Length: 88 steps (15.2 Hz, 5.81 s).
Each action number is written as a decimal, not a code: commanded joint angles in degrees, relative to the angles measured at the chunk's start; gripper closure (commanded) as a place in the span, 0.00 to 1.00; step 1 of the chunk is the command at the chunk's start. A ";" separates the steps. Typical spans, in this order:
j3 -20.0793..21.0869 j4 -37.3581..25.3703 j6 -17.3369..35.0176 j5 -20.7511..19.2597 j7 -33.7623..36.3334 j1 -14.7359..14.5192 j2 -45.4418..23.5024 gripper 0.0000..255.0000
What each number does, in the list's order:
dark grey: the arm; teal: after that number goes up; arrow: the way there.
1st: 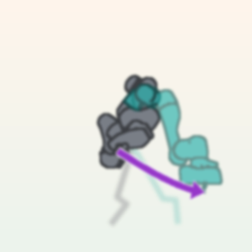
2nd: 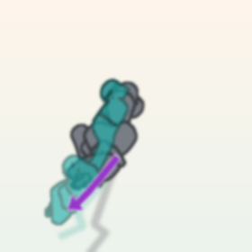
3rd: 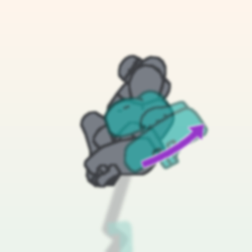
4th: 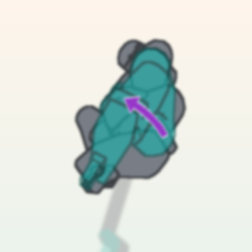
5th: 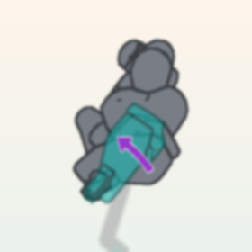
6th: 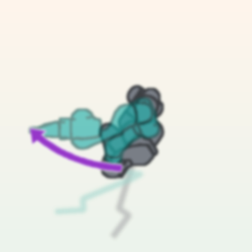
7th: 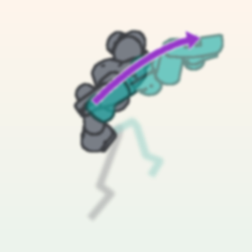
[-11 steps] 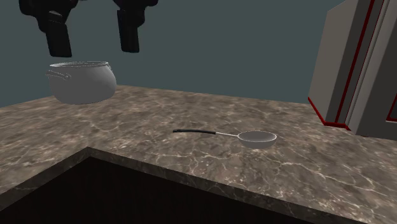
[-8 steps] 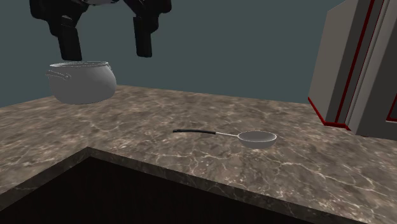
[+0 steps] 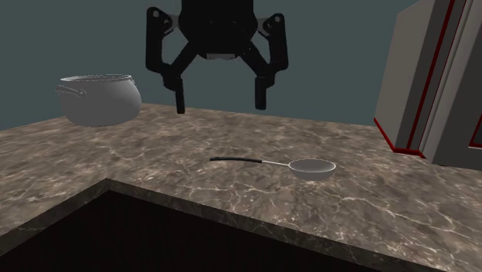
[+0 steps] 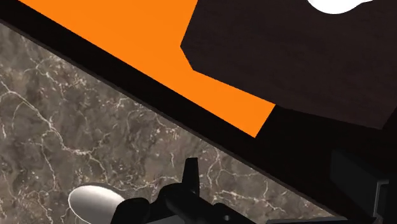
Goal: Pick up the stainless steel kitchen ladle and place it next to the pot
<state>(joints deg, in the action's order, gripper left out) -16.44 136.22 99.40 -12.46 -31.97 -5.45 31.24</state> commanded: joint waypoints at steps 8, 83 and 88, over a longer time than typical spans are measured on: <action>-11.30 -9.23 11.73 3.24 -33.88 -6.28 -20.09 0.00; -12.10 -42.17 -6.90 12.64 -65.91 -7.43 -36.54 1.00; -12.18 -45.73 -10.12 12.81 -66.12 -7.29 -36.93 1.00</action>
<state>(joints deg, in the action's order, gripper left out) -28.65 91.08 89.82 0.32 -98.13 -12.72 -5.61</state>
